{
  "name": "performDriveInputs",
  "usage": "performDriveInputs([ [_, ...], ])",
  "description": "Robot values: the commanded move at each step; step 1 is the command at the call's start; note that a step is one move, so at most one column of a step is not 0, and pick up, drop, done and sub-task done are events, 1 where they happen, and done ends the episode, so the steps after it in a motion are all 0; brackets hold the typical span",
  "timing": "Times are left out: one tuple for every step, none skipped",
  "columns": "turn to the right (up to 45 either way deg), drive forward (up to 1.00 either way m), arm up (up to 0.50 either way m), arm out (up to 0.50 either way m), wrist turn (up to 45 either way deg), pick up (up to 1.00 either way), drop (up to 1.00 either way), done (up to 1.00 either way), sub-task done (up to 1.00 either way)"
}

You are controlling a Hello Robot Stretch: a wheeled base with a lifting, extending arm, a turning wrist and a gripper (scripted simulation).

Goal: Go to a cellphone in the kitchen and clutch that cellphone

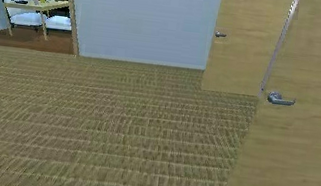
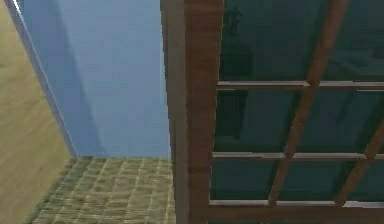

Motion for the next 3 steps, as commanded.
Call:
performDriveInputs([
  [-27.0, 0.0, 0.0, 0.0, 0.0, 0.0, 0.0, 0.0, 0.0],
  [-3.0, 0.0, 0.0, 0.0, 0.0, 0.0, 0.0, 0.0, 0.0],
  [0.0, 1.0, 0.0, 0.0, 0.0, 0.0, 0.0, 0.0, 0.0],
])
